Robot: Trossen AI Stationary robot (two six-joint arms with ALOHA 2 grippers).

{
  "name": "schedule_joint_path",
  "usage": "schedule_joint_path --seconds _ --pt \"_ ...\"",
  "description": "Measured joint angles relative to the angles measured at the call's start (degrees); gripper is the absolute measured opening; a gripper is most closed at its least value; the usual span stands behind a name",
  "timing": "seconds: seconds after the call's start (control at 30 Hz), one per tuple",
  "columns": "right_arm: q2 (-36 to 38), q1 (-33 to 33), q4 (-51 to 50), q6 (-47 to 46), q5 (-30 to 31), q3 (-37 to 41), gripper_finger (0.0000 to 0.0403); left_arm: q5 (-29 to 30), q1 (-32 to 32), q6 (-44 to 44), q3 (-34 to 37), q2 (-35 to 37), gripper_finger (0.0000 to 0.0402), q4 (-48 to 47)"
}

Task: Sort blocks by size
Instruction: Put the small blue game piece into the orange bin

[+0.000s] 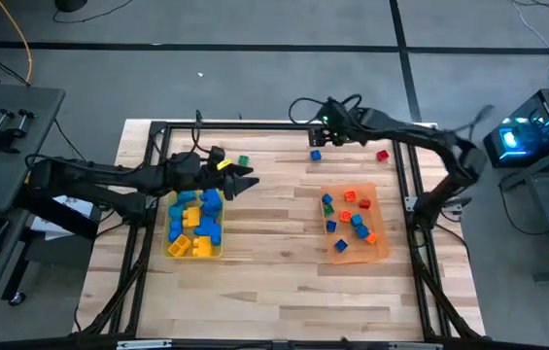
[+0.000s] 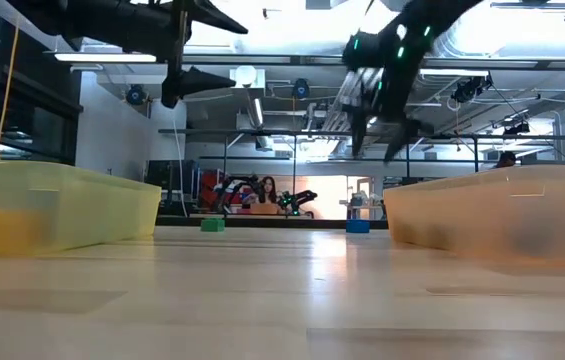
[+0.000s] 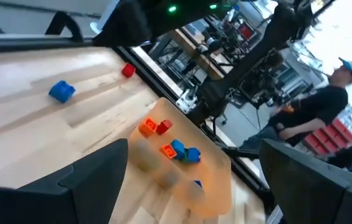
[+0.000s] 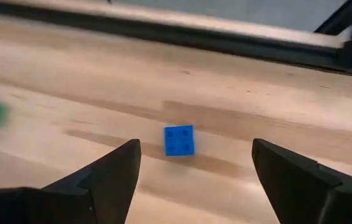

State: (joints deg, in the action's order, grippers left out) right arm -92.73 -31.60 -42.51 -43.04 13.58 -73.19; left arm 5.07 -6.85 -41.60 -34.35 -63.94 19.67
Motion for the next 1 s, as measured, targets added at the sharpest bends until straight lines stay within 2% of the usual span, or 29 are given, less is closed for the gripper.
schedule_joint_path --seconds 0.17,0.27,0.77,1.0 --pt "-9.2 -3.7 1.7 8.7 -6.4 -0.4 0.0303 -0.1 -0.2 -4.4 0.0 0.0 0.0343 -0.3" --pt "-12.9 -4.2 1.8 10.7 -7.0 -1.6 0.0303 -0.1 0.1 -5.9 0.0 0.0 0.0343 -0.3" --pt "-20.5 -4.0 4.6 7.9 -8.1 -3.4 0.0303 -0.5 0.1 -6.4 0.0 0.0 0.0344 -0.2" --pt "-23.4 -2.8 4.8 7.5 -6.5 -3.6 0.0297 -3.3 0.2 -6.3 0.0 0.0 0.0344 -0.3"
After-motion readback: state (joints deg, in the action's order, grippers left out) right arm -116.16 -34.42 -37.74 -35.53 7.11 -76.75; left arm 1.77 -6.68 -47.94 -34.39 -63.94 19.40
